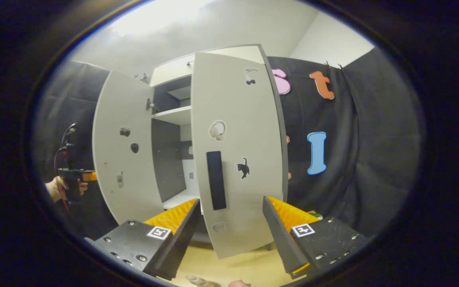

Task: Grasp the bottle in the cabinet with the left hand and place it on the coaster, then close the right door with the right hand and the left door with the left hand.

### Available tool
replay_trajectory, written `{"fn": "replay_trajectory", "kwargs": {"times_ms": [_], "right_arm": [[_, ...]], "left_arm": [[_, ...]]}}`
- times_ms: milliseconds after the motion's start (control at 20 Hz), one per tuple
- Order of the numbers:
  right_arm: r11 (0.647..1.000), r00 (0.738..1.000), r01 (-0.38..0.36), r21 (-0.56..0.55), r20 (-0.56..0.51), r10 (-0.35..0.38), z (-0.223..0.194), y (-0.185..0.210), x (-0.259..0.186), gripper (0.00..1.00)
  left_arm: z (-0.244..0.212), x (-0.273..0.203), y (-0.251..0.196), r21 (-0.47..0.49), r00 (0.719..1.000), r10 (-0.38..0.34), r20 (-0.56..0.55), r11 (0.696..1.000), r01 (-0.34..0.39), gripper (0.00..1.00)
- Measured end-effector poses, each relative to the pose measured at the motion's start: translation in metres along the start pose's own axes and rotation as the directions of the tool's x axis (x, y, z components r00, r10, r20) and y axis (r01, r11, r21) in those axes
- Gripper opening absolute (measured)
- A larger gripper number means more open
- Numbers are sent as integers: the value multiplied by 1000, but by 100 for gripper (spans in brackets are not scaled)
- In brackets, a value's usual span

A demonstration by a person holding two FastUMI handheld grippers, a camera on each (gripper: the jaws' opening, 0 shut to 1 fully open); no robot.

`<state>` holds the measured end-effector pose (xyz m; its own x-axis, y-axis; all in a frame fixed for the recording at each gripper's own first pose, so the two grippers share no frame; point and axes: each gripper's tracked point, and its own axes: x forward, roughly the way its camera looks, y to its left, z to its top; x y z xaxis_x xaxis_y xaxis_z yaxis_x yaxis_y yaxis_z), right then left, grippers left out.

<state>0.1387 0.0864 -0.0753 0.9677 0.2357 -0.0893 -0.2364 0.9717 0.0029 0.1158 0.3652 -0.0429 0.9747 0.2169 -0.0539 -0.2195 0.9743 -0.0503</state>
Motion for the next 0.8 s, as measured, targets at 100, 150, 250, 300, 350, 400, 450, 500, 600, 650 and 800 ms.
{"fn": "replay_trajectory", "kwargs": {"times_ms": [100,150,250,300,350,400,450,500,600,650,800], "right_arm": [[999,999,-20,30,34,19,5,12,-34,92],[998,998,-37,46,53,35,9,20,-50,97],[996,995,-47,71,88,40,23,23,-81,94],[995,994,-53,81,102,44,29,24,-96,94],[994,993,-51,92,112,41,33,24,-111,95],[994,993,-43,97,114,32,35,21,-125,94],[995,993,-33,90,117,22,36,17,-137,94],[997,993,-14,77,115,5,35,12,-148,91],[999,994,18,47,104,-23,33,2,-165,94],[999,994,32,35,103,-36,30,-2,-171,94],[998,995,45,49,88,-49,23,-7,-178,94]], "left_arm": [[-4,2,-14,3,1000,-22,-23,1000,22,94],[-3,2,-18,8,1000,-17,-22,1000,17,94],[1,6,-18,21,1000,-1,3,1000,1,90],[0,7,-18,7,1000,-2,-6,1000,2,90],[-4,6,-19,-16,1000,-3,-24,1000,3,89],[-5,4,-19,-32,999,4,-33,999,-5,89],[-4,4,-21,-29,999,9,-34,1000,-10,91],[-1,3,-22,-13,999,19,-26,1000,-19,89],[-1,1,-28,-14,999,34,-17,999,-34,92],[-2,1,-34,-17,999,33,-19,999,-33,92],[-1,0,-51,-10,1000,20,-23,1000,-21,93]]}}
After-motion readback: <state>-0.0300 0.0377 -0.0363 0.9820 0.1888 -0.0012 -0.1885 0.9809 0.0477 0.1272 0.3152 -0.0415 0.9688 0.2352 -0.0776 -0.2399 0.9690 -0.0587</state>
